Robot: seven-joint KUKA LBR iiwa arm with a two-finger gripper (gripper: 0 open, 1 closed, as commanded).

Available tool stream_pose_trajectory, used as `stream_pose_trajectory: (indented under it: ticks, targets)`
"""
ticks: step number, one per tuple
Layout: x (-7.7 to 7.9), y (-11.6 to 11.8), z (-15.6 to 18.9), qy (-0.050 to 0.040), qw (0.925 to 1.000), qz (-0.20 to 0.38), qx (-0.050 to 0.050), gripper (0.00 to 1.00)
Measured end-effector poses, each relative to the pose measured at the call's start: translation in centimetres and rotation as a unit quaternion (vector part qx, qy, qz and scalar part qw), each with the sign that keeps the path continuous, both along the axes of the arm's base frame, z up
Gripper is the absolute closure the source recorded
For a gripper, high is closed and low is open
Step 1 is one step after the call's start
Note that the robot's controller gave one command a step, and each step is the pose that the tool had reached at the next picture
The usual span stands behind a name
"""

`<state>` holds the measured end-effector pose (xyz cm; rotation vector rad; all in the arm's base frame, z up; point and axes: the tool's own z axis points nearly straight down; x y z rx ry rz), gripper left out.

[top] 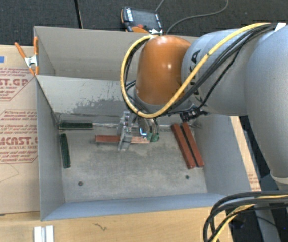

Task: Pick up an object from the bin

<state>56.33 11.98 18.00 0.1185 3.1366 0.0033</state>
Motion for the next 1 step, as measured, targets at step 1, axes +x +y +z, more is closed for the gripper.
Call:
stream_pose_trajectory:
  ticks: [1]
  targets:
    - [0.08,0.08,2.04,-0.0006,1.0,0.0,0.0,1.0]
